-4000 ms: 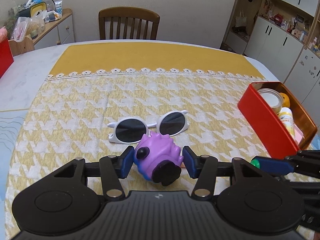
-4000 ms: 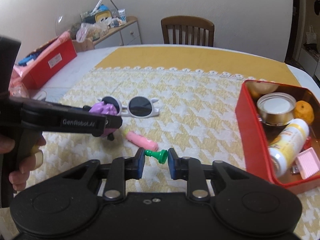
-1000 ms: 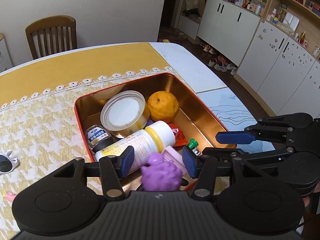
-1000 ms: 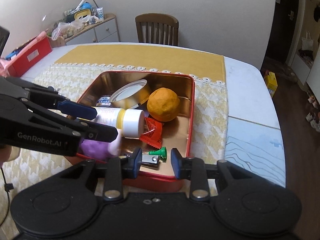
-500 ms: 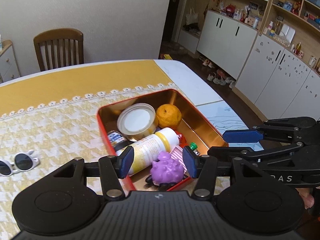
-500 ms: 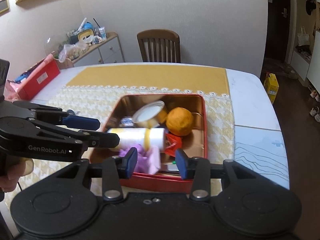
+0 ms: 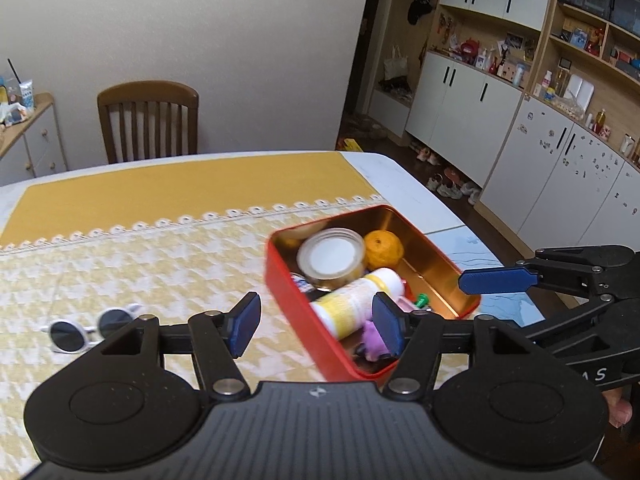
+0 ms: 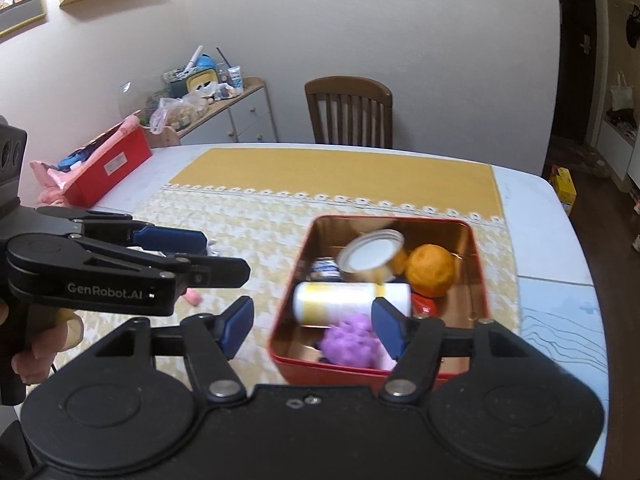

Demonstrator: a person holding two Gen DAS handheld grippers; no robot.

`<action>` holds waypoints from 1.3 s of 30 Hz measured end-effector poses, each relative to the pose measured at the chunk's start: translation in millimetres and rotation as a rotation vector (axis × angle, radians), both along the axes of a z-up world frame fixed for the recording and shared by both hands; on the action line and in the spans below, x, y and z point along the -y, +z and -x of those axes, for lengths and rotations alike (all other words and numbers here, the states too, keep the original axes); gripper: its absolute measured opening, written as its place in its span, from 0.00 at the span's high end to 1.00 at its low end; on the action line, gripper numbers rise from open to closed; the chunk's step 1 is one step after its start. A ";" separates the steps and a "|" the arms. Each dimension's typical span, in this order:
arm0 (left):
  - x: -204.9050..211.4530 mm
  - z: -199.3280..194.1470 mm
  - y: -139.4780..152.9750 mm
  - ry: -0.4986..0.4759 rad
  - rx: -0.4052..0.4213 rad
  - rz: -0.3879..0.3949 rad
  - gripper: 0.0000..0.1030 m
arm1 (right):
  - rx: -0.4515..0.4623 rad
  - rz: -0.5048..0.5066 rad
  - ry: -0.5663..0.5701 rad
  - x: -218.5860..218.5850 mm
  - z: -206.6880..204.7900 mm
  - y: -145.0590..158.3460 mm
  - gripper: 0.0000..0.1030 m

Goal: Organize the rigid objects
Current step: 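Withdraw both open tools from the tin toward the sunglasses and lip balm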

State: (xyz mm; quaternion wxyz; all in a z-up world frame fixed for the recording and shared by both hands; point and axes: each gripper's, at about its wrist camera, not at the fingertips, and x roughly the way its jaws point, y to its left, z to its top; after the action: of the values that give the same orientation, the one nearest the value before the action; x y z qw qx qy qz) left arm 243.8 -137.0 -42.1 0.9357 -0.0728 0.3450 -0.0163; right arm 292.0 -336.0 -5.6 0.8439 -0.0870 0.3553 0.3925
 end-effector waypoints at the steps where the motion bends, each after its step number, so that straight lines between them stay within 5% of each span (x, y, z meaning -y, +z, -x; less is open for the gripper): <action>1: -4.7 2.9 0.5 0.002 0.003 0.000 0.37 | -0.001 -0.002 0.001 -4.4 3.2 0.2 0.32; 21: -114.3 51.4 -6.2 0.069 0.017 0.022 0.19 | -0.020 -0.039 0.019 -102.8 48.8 -11.1 0.01; 39: -208.0 48.1 -56.4 0.181 -0.062 0.013 0.18 | -0.013 0.115 0.051 -188.2 61.1 -59.2 0.01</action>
State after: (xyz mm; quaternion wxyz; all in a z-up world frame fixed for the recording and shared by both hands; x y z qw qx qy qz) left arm 195.7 71.0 -98.5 0.9217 -0.1099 0.3656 0.0683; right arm 230.9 -147.7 -64.8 0.8248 -0.1420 0.3805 0.3933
